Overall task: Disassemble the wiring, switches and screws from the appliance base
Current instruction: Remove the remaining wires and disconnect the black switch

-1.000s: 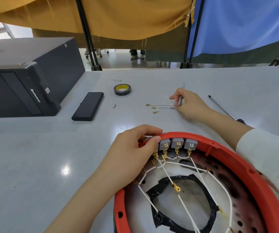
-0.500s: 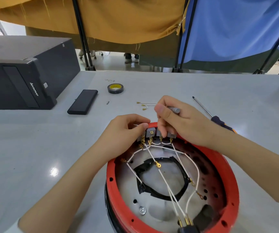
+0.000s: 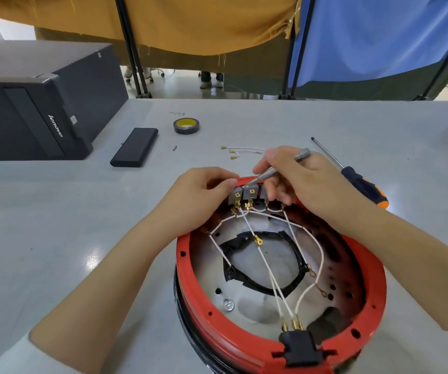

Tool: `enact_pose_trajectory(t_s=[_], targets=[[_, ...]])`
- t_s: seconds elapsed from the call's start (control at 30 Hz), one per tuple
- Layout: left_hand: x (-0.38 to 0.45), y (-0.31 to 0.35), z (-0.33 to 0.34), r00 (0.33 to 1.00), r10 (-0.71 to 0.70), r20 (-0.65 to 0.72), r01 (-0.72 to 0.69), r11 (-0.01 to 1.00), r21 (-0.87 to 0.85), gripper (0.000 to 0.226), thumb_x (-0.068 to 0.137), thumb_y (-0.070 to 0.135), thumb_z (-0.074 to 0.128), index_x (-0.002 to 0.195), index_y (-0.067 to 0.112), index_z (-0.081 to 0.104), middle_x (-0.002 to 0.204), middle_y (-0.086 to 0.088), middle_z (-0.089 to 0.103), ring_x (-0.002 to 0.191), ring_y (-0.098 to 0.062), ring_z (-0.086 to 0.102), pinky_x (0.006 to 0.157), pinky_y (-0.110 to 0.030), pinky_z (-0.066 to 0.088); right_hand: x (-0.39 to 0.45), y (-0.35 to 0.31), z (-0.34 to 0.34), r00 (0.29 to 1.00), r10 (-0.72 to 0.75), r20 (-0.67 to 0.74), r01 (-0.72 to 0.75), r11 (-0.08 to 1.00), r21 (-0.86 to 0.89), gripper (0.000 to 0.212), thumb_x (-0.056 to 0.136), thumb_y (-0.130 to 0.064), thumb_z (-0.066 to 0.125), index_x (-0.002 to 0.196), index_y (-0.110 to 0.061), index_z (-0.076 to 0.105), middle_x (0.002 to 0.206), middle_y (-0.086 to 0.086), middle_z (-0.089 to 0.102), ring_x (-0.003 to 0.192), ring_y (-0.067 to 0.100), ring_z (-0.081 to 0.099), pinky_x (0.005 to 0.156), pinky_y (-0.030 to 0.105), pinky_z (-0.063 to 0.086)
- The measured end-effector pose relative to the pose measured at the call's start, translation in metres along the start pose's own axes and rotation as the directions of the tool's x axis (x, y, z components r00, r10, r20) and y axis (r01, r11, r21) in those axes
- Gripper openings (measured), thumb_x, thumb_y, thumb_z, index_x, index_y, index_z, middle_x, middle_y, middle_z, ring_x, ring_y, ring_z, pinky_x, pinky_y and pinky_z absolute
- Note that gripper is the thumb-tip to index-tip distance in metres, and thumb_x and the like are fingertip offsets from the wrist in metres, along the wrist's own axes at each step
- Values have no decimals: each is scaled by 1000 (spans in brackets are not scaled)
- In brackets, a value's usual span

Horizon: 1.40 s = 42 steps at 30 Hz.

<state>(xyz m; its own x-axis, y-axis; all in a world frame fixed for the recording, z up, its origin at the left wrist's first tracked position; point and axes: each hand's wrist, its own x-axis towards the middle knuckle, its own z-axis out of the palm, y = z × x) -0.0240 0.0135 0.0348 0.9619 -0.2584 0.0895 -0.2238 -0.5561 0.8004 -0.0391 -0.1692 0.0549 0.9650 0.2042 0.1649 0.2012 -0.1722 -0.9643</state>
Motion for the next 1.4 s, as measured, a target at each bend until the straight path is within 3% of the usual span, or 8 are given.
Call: enact_pose_trajectory(t_s=[0.13,0.33,0.43,0.7,0.83,0.93,1.1,1.4], targets=[[7,4,-1,999,35,34,-34,999,-23,19,95,29,55,102,31,73,88,22,70,81,9,61,68,-2,41,8,-7,-4,978,102,181,-80,989,-124,29,97,-23,50,71,-16,60,59,11,65,41,14,44,40,18,33],[8,-3,0,998,22,54,-17,996,-89,22,95,28,55,111,28,71,100,19,71,92,10,62,83,-6,44,14,3,-10,996,77,48,-70,988,-139,20,89,-19,66,74,-14,53,51,3,60,40,13,41,39,22,30],[8,-4,1,1000,-2,31,6,992,-124,20,94,28,57,108,31,71,95,22,72,88,12,63,76,-1,43,12,4,-16,997,73,32,-71,996,-52,22,88,-13,66,73,-13,50,52,6,60,37,11,43,33,18,29],[9,-5,2,999,-2,32,5,995,-102,19,93,31,56,104,36,71,93,27,71,87,12,63,74,0,42,11,6,-15,1000,21,-9,-22,997,-76,27,86,-14,68,67,-12,50,53,8,64,35,10,46,33,16,32],[8,-4,2,999,-16,36,20,995,-98,19,93,33,56,104,37,71,93,23,72,91,-5,67,79,-14,46,10,6,-14,1000,17,-1,-17,994,-107,27,86,-17,69,67,-11,51,55,8,66,35,11,47,34,16,33],[9,-4,2,999,-16,35,19,996,-82,20,93,34,56,105,38,71,93,23,72,92,-8,67,80,-15,46,10,7,-14,1000,9,10,-7,991,-131,28,85,-18,70,67,-11,51,58,9,67,36,11,49,35,15,34],[9,-5,1,1000,2,24,0,997,-77,18,93,32,57,103,37,72,90,28,70,86,12,63,69,3,39,11,8,-12,999,-12,35,17,987,-163,28,85,-18,70,68,-11,50,60,9,69,40,13,57,35,16,38],[10,-4,2,1000,19,11,-18,996,-87,17,92,33,58,101,37,72,86,30,70,81,17,62,65,5,37,10,10,-8,999,-47,26,52,960,-276,29,85,-24,71,67,-16,49,60,3,69,38,8,57,36,13,36]])
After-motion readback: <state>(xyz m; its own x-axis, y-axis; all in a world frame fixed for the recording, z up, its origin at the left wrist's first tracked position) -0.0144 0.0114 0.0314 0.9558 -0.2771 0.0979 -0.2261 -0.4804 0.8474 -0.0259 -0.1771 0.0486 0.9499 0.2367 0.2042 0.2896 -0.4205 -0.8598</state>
